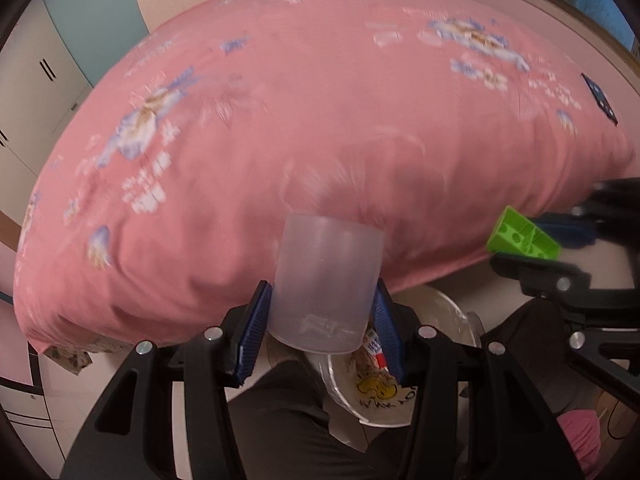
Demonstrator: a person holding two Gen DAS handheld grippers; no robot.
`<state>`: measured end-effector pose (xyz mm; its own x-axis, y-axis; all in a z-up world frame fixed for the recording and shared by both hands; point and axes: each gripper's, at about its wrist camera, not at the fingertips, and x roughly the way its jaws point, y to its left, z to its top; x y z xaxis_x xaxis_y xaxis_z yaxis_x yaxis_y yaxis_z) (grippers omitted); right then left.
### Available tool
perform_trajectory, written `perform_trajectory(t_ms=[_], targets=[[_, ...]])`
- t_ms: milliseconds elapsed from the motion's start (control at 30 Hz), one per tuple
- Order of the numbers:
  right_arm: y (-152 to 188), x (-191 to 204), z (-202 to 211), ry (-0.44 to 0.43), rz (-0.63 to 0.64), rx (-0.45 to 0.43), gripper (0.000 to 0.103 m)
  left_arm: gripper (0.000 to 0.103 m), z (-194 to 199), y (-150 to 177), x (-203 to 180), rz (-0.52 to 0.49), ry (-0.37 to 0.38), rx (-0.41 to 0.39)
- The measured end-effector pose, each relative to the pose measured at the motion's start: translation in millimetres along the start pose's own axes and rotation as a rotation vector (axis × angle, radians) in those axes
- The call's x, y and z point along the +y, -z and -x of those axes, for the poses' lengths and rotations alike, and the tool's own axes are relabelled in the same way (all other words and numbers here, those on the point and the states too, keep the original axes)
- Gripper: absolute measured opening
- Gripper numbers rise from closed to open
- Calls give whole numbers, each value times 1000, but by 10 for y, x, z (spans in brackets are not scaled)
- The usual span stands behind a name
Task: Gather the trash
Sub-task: 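Carry the clear cup and green brick down over the white bin, then open both tools to drop the clear cup and green brick into the bin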
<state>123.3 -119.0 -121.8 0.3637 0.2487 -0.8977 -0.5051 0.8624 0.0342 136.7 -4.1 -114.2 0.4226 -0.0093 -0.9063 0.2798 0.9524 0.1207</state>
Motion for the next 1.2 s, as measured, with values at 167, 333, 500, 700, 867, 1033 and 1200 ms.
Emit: perform_trajectory(t_ms=[167,333,500,700,867,1033,1200], targets=[[202,-12,-286,-27,-23,60,23,52,-273,166,-77,14,38,63],[412,-9,-562,-51,-48,121,23,52,-547,340,-149,29,71,125],[581,16,-814,-75,-72,172,23,52,-815,506,-215,49,105,188],[762,40,-1152,-108,-110,243,23,52,-1145,690,-278,66,141,264],[872,72,-1470,-123,-133,308,23,52,-1416,813,-315,84,164,329],[994,147,-1779,-136,-150,382,23,52,-1627,932,-384,95,161,367],[1102,154,-2073,-180,-204,450,23,52,-1914,992,-389,132,180,424]])
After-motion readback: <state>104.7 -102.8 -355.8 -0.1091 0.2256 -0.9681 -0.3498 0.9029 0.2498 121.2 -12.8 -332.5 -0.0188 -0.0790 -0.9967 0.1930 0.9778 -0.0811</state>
